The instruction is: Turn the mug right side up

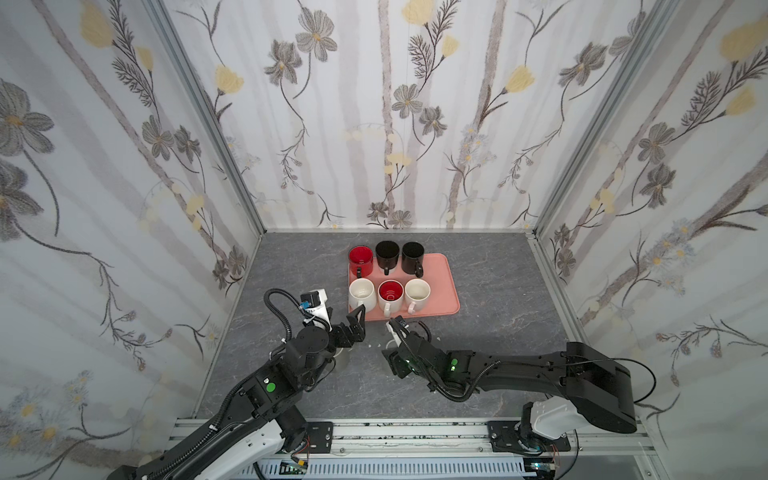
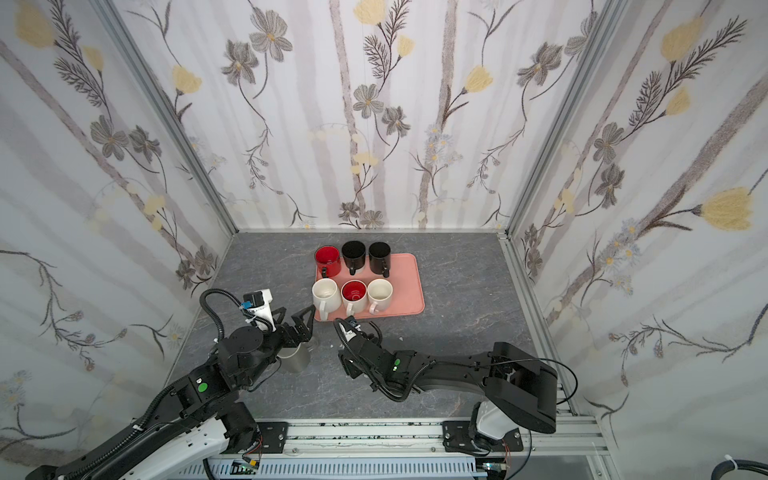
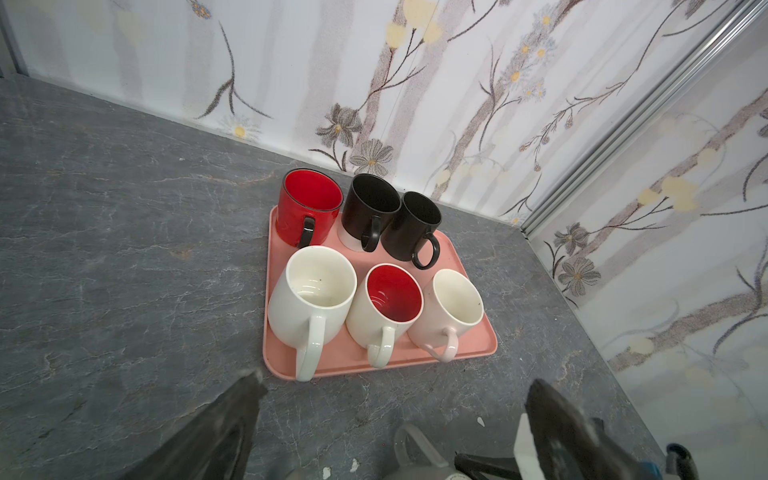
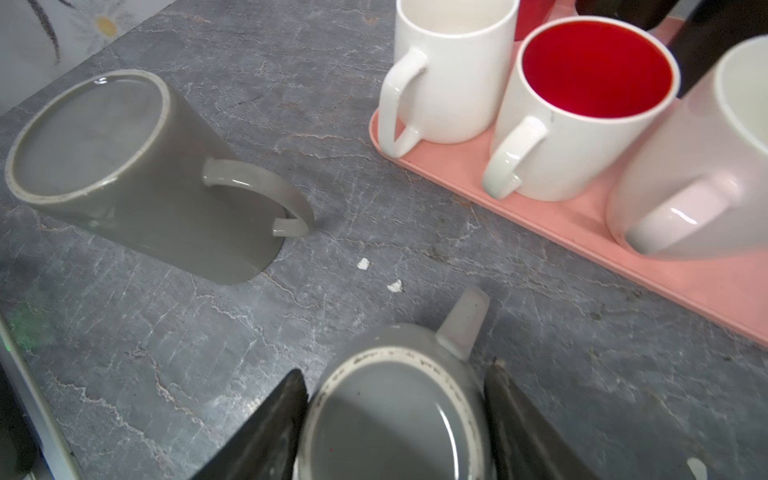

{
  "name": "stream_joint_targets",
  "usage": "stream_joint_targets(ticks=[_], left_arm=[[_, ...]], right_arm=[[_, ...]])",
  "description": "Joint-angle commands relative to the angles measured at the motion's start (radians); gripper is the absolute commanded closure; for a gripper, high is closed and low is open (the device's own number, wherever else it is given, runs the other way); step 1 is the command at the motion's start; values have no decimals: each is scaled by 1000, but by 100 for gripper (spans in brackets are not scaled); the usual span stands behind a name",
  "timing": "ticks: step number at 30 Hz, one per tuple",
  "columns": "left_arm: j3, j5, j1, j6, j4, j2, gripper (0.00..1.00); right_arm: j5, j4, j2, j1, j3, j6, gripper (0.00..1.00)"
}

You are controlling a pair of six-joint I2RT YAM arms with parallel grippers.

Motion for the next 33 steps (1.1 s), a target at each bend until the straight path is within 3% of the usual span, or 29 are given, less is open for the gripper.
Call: stream_joint_targets(ticks=[1, 5, 15, 20, 25, 29, 33], left_arm=[[-4, 15, 4, 0, 51, 13, 0], [-4, 37, 5, 2, 71, 35, 0], [8, 130, 5, -6, 98, 135, 1], [13, 202, -3, -21, 119, 257, 9], [39, 205, -29, -30, 112, 372, 18], [80, 171, -57, -45, 72, 483, 23], [92, 169, -64, -70, 63, 536, 34]], right_arm=[[-9, -50, -33, 3, -51, 59, 21], [12, -43, -68, 2, -85, 82, 10], [49, -89, -177, 4, -152, 119, 6], [47, -92, -263, 2, -213, 138, 5], [63, -56, -414, -3, -283, 143, 5], [89, -115, -512, -66, -298, 171, 8], [41, -168, -497, -182, -297, 195, 24]])
